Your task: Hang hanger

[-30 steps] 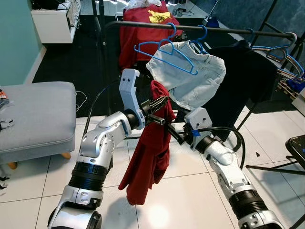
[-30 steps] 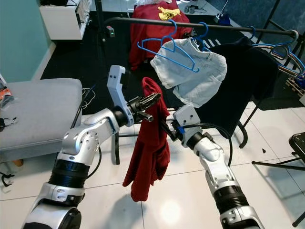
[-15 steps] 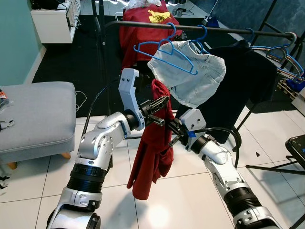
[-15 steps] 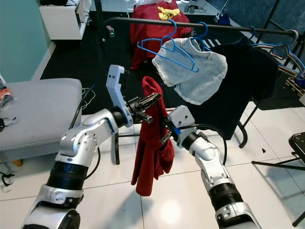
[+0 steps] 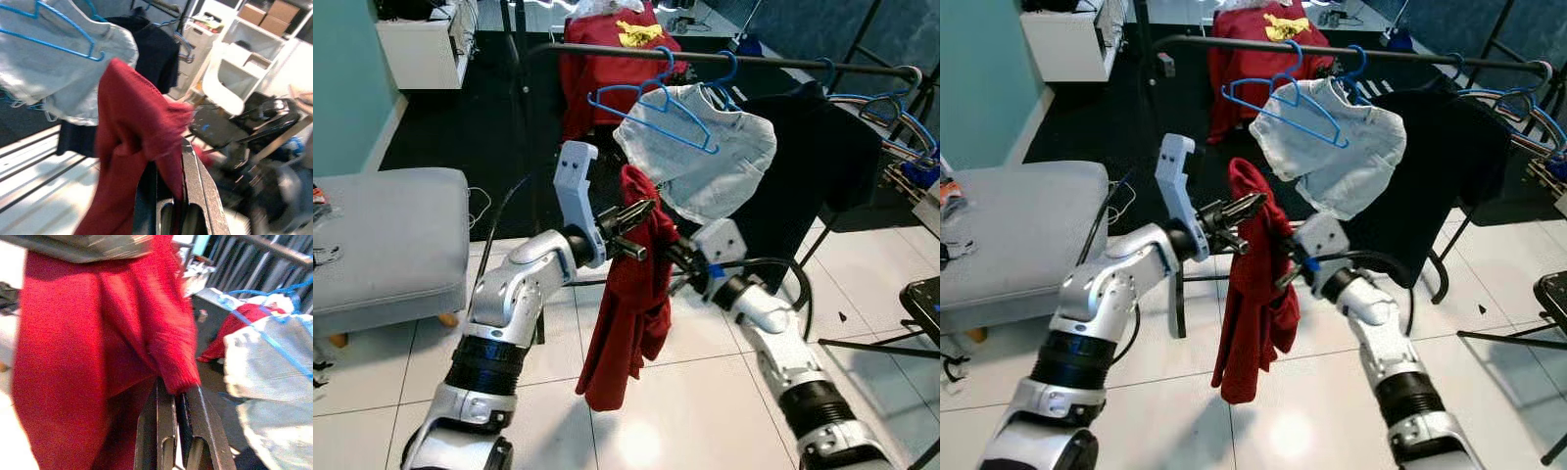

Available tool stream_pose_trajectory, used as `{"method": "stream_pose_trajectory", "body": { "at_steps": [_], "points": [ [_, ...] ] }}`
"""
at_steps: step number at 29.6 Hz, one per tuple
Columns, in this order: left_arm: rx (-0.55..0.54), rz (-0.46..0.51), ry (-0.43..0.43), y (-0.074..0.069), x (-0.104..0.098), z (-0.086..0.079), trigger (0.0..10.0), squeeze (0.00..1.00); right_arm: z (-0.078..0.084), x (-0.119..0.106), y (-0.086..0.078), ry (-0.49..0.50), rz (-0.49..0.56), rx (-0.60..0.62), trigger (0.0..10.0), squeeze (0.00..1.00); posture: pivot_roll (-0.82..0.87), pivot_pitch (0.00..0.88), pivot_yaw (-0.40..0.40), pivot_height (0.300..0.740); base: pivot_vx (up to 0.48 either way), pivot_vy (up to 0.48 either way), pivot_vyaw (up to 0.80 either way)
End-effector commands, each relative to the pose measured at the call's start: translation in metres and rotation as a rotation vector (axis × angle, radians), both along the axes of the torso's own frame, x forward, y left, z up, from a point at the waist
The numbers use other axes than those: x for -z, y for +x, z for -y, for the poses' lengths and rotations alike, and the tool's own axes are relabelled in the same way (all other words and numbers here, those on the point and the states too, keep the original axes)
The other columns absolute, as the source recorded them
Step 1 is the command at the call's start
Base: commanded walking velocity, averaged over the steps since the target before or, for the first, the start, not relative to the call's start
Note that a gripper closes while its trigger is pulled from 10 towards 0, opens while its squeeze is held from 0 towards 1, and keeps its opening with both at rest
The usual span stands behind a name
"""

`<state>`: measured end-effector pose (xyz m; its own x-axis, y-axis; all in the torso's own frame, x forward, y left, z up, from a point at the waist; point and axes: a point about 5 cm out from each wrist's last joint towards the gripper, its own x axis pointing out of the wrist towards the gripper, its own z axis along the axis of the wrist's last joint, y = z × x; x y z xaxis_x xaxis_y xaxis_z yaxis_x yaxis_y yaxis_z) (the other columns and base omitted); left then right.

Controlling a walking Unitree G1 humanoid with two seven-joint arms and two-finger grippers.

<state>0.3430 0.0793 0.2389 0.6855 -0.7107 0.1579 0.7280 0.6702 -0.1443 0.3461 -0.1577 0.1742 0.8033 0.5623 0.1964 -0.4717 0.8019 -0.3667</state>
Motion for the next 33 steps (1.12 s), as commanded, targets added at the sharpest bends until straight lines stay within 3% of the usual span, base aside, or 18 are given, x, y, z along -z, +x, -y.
{"method": "stream_pose_trajectory", "body": {
  "at_steps": [1, 3, 7, 8, 10, 15, 21, 22, 23, 24, 25, 32, 33],
  "points": [
    [-0.010, -0.023, 0.054, 0.001, 0.013, -0.005, 0.0, 0.00, 0.017, -0.022, 0.004, 0.051, 0.065, 0.057, 0.0, 0.00, -0.09, 0.130, -0.077, 0.740, 0.000, 0.000, 0.00],
    [-0.026, -0.045, 0.063, 0.001, 0.020, -0.011, 0.0, 0.00, 0.031, -0.027, 0.005, 0.077, 0.075, 0.102, 0.0, 0.00, -0.09, 0.117, -0.066, 0.740, 0.000, 0.000, 0.00],
    [-0.006, -0.048, 0.126, -0.001, 0.029, -0.012, 0.0, 0.00, 0.035, -0.027, 0.005, 0.104, 0.068, 0.107, 0.0, 0.00, -0.08, 0.065, -0.045, 0.740, 0.000, 0.000, 0.00],
    [0.020, -0.027, 0.169, -0.002, 0.030, -0.012, 0.0, 0.00, 0.033, -0.030, 0.005, 0.114, 0.064, 0.085, 0.0, 0.00, -0.08, 0.081, -0.051, 0.740, 0.000, 0.000, 0.00],
    [0.020, -0.027, 0.169, -0.002, 0.030, -0.012, 0.0, 0.00, 0.033, -0.030, 0.005, 0.114, 0.064, 0.085, 0.0, 0.00, -0.08, 0.081, -0.051, 0.740, 0.000, 0.000, 0.00],
    [0.009, 0.008, 0.157, 0.000, 0.030, -0.014, 0.0, 0.00, 0.009, -0.017, -0.008, 0.010, -0.107, -0.183, 0.0, 0.00, -0.10, 0.110, -0.055, 0.740, 0.000, 0.000, 0.00],
    [-0.064, -0.001, 0.093, 0.004, 0.025, -0.020, 0.0, 0.00, 0.004, 0.003, -0.019, -0.062, -0.181, -0.227, 0.0, 0.00, -0.10, 0.120, -0.058, 0.740, 0.000, 0.000, 0.00],
    [-0.103, -0.004, 0.042, 0.006, 0.020, -0.022, 0.0, 0.00, 0.004, 0.018, -0.022, -0.106, -0.214, -0.194, 4.4, 0.00, -0.10, 0.123, -0.058, 0.740, 0.000, 0.000, 0.00],
    [-0.103, -0.004, 0.042, 0.006, 0.020, -0.022, 0.0, 0.00, 0.004, 0.018, -0.022, -0.106, -0.214, -0.194, 4.4, 0.00, -0.10, 0.123, -0.058, 0.740, 0.000, 0.000, 0.00],
    [-0.125, -0.004, -0.010, 0.007, 0.014, -0.023, 0.0, 0.00, 0.004, 0.035, -0.023, -0.151, -0.236, -0.138, 10.0, 0.00, -0.10, 0.123, -0.058, 0.740, 0.000, 0.000, 0.00],
    [-0.127, 0.003, -0.057, 0.007, 0.006, -0.022, 0.0, 0.00, 0.002, 0.051, -0.025, -0.146, -0.255, -0.073, 10.0, 0.00, -0.09, 0.122, -0.059, 0.740, 0.000, 0.000, 0.00],
    [-0.103, 0.025, -0.097, 0.007, -0.006, -0.016, 0.0, 0.00, -0.008, 0.070, -0.028, -0.096, -0.292, -0.001, 10.0, 0.00, -0.09, 0.127, -0.059, 0.740, 0.000, 0.000, 0.00],
    [-0.096, 0.028, -0.094, 0.008, -0.007, -0.015, 0.0, 0.00, -0.012, 0.070, -0.030, -0.089, -0.302, -0.017, 10.0, 1.00, -0.09, 0.128, -0.058, 0.740, 0.000, 0.000, 0.00]
  ]
}}
